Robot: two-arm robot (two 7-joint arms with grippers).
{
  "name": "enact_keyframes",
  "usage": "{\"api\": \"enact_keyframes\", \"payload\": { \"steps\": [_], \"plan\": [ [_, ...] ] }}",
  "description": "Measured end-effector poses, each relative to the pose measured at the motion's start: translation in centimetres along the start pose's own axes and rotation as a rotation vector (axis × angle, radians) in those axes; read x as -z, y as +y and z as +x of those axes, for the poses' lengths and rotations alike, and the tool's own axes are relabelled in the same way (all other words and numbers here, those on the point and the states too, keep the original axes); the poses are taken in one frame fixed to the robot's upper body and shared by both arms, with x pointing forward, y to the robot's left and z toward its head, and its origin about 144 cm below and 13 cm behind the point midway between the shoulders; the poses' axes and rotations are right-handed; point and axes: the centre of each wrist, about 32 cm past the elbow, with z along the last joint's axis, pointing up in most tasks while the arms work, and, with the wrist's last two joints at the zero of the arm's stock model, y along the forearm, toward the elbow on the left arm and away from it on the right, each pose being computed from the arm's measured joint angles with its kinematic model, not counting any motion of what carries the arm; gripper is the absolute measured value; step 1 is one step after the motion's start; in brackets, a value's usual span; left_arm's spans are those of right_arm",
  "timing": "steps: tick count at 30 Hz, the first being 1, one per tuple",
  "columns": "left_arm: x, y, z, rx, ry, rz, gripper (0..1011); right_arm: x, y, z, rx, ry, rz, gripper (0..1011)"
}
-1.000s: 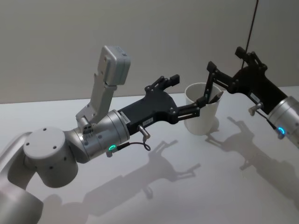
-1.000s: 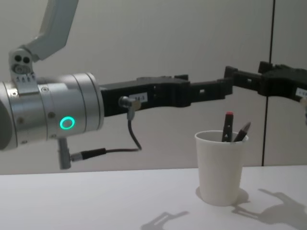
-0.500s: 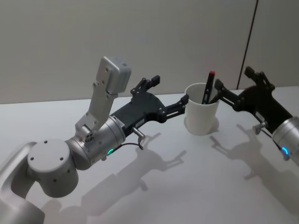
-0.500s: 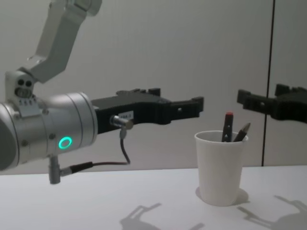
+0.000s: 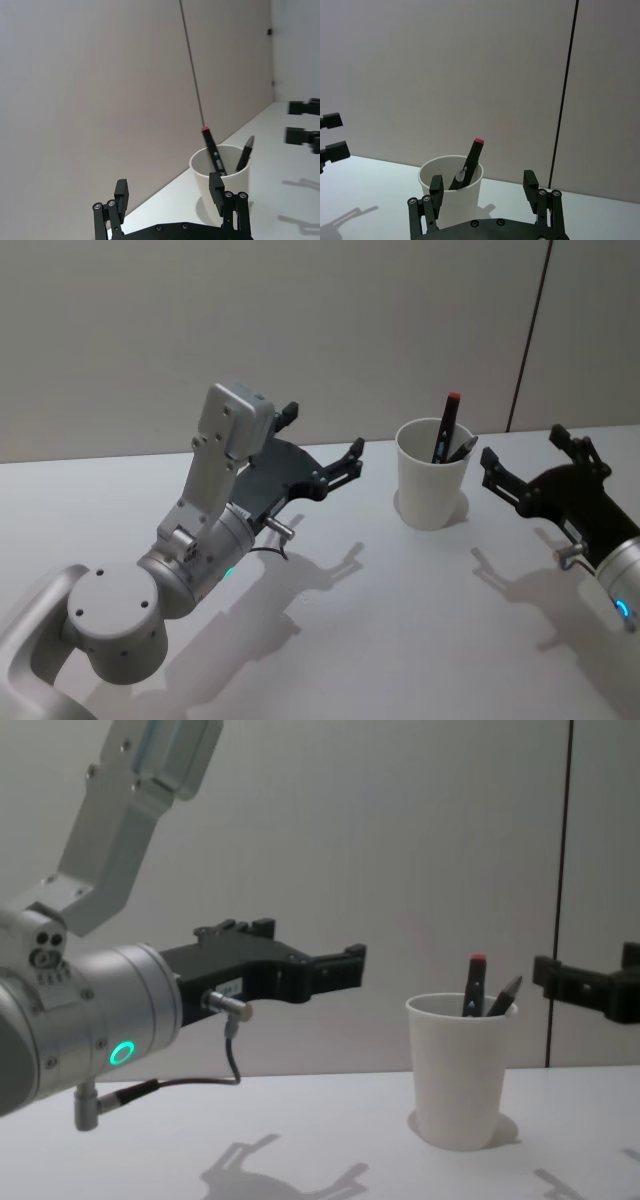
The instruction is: Place the pen into the pen holder.
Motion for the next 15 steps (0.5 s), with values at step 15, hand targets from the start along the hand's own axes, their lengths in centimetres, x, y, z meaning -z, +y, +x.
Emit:
{"api": "enact_keyframes", "payload": {
  "steps": [15],
  "plan": [
    [0.98,0.54,-0.62,-0.129,-0.063,0.005,1001,0.11,-1.01,-0.53,0.033,-0.003,-0.023,1001]
  ]
}}
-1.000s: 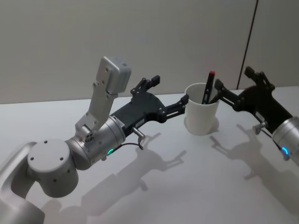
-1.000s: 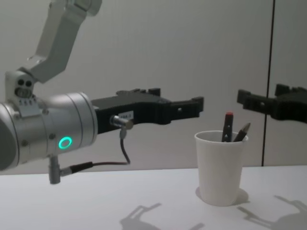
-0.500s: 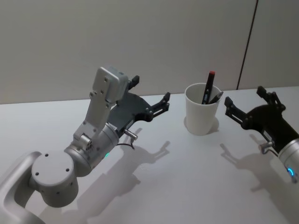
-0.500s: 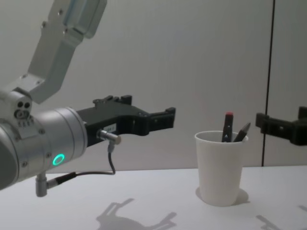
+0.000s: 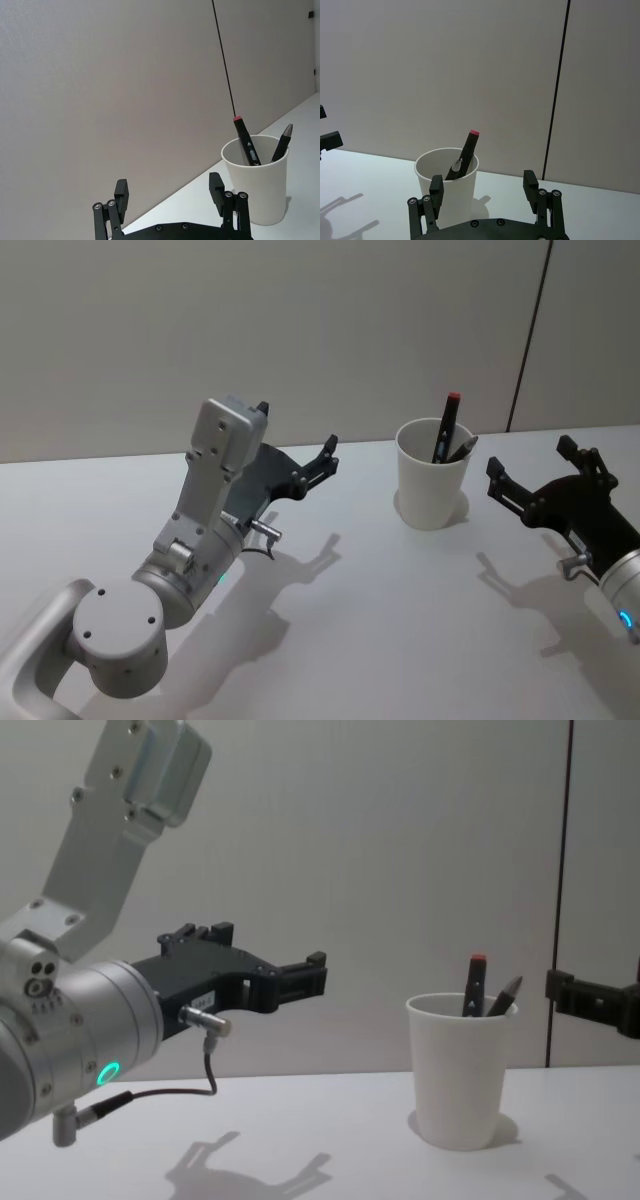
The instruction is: Place the pen into the pen holder.
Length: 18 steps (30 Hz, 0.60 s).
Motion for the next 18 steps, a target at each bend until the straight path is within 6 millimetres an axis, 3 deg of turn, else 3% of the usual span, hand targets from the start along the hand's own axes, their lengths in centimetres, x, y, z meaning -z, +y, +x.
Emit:
{"api": "enact_keyframes", "payload": {
  "steps": [18],
  "plan": [
    [0.01,0.00,0.01,-0.003,-0.001,0.000,1001,0.00,0.00,-0.04,-0.001,0.001,0.000,1001]
  ]
}}
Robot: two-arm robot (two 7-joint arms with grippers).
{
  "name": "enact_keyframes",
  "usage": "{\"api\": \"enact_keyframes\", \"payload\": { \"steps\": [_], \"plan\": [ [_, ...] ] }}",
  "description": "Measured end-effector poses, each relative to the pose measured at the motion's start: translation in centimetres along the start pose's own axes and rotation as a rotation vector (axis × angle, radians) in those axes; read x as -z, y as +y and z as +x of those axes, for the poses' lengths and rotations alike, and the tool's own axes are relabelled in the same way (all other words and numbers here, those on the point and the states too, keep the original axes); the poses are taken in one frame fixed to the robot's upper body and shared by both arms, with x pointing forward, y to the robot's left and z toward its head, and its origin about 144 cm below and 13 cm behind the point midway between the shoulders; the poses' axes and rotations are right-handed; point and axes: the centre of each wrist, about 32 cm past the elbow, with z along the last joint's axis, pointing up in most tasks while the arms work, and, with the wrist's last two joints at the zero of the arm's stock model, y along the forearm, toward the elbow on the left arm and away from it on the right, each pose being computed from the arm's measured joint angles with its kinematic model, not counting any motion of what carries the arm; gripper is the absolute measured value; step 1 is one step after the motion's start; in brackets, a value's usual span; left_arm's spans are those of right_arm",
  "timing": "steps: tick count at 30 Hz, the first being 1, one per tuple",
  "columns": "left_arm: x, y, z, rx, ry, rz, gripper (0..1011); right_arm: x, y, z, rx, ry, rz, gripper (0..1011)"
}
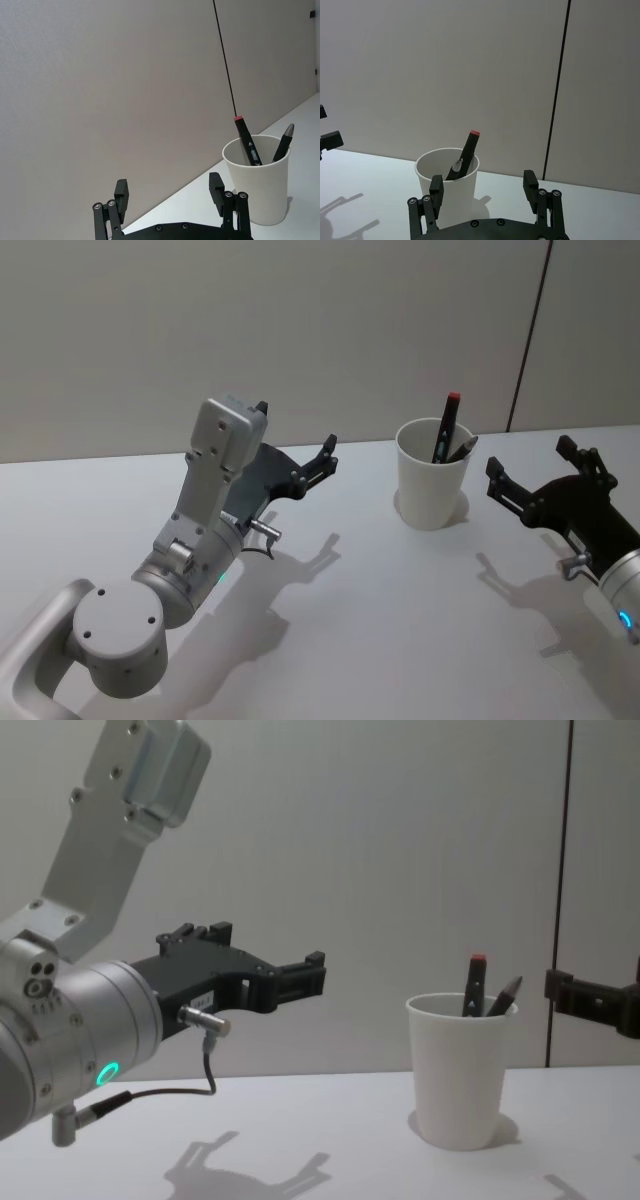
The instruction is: Place the pen into the pen holder.
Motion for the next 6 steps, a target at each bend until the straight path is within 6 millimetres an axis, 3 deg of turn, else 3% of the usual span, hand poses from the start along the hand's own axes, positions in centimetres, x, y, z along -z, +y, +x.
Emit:
{"api": "enact_keyframes", "payload": {
  "steps": [6],
  "plan": [
    [-0.01,-0.01,0.01,0.000,0.000,0.000,1001,0.00,0.00,0.00,0.000,0.000,0.000,1001]
  ]
}}
